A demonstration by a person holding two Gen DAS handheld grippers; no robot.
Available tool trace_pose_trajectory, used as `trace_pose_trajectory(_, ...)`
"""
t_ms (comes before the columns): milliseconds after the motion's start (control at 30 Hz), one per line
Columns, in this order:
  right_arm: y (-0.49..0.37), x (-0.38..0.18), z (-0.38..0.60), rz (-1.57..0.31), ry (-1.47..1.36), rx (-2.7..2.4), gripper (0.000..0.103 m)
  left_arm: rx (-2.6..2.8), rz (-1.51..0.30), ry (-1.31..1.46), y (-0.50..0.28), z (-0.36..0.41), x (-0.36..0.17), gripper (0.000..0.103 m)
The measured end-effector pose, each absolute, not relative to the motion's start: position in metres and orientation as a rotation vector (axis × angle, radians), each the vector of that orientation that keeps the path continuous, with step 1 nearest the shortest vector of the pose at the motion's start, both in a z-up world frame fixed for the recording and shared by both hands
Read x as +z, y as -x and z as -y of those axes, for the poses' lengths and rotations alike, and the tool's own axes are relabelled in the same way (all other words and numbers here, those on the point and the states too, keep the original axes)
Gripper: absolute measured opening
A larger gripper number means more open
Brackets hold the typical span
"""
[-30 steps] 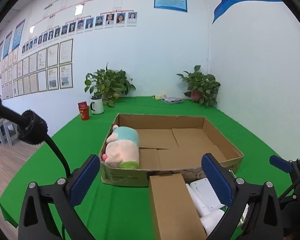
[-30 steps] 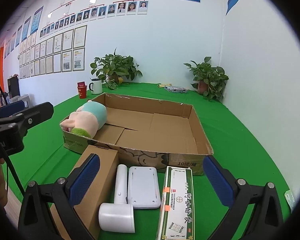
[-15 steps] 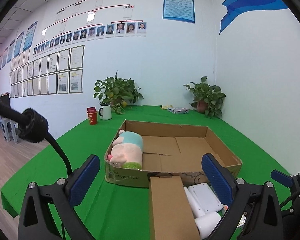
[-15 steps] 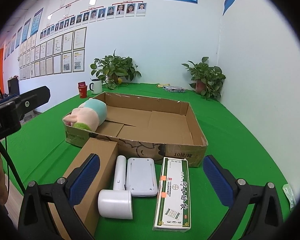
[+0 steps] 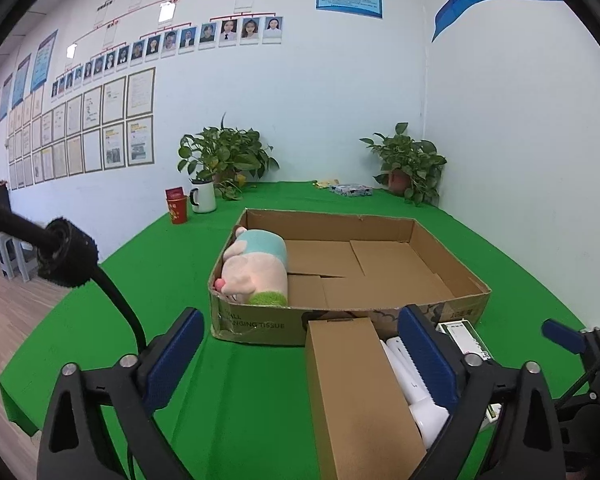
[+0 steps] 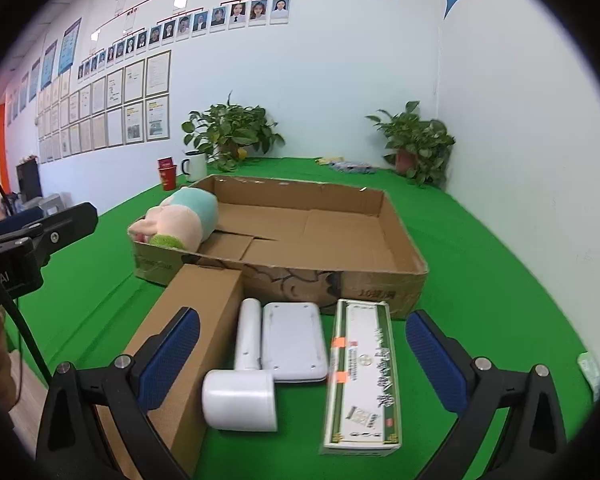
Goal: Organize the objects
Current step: 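Withdraw both grippers from the box and move toward the long brown box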
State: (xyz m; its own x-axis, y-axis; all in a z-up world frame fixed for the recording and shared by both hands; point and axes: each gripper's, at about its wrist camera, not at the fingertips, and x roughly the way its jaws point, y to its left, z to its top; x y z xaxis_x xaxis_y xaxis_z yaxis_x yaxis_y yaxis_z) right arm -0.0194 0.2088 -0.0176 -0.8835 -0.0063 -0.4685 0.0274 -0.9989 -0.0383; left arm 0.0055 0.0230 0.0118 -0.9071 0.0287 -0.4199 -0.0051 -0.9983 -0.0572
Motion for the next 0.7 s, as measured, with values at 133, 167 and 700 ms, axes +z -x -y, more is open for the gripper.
trace_pose_trajectory(133,0.016,-0.019,-0.206,-0.035,-0.732,-2.981,0.054,2.978,0.092,0.707,-0.001,-0.021,0.005,0.034)
trace_pose_trajectory(167,0.017,-0.02,-0.204,-0.056,-0.743,-2.986,0.03,2.979,0.086,0.723,0.0,-0.021,0.002,0.03)
trace_pose_trajectory(700,0.02,-0.05,-0.187,-0.039,-0.861,-2.755,0.102,2.741,0.305,1.04,0.043,0.001,-0.049,0.102)
